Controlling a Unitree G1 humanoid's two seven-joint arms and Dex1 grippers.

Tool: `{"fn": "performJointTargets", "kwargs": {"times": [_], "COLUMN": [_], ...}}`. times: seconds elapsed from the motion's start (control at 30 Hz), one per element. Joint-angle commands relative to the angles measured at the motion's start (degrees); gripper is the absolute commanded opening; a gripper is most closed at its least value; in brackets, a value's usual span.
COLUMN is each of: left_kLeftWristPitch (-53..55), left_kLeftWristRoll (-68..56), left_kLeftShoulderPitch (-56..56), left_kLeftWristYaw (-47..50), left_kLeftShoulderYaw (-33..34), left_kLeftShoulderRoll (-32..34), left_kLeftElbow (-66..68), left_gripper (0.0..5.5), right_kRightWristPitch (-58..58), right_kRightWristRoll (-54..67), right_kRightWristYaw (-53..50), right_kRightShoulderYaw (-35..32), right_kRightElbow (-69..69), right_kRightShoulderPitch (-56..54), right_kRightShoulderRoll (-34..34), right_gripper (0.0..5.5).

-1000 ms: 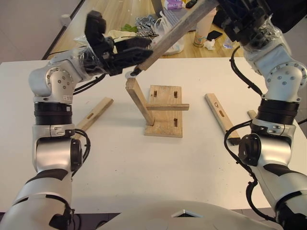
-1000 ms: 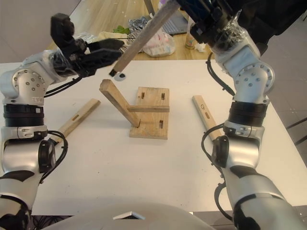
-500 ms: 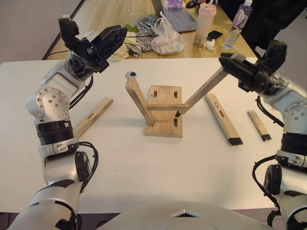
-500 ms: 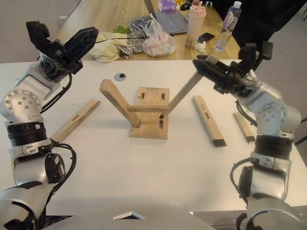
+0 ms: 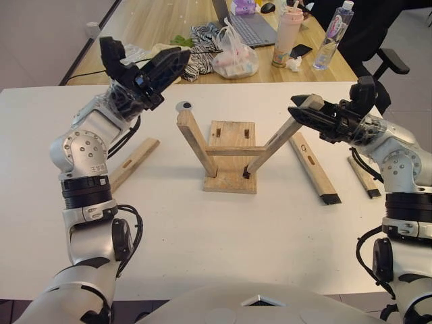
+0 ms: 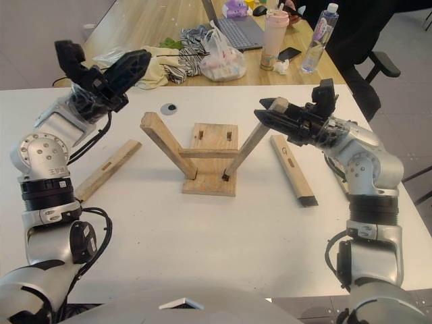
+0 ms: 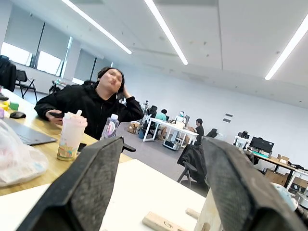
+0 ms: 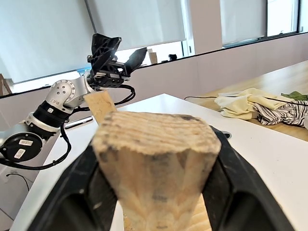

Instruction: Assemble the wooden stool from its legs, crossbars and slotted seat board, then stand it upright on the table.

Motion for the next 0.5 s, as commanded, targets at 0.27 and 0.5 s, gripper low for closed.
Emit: {"fn": "performJointTargets", "kwargs": {"times": [0.27, 0.5], "left_kLeftWristPitch": [-1.45, -5.32], "left_kLeftWristRoll": [3.41, 8.05], "left_kLeftShoulderPitch": [5.03, 8.40], "left_kLeftWristYaw": [-2.23, -3.46], "left_kLeftShoulderYaw": [-7.11, -11.84], "left_kLeftShoulderRoll": [0.37, 1.39], "left_kLeftElbow": [-6.38, -7.91], "left_gripper": [2.96, 2.96], "right_kRightWristPitch": [1.36, -0.65], "right_kRightWristRoll": [-5.55, -8.21], "right_kRightWristYaw": [7.87, 9.75], "right_kRightShoulderYaw": [8.70, 10.42], "right_kRightElbow": [-3.68, -4.24], "right_kRightShoulderPitch": [-3.97, -4.95], "right_kRightShoulderRoll": [-6.15, -7.10], "right_gripper": [2.03, 2.03]}}
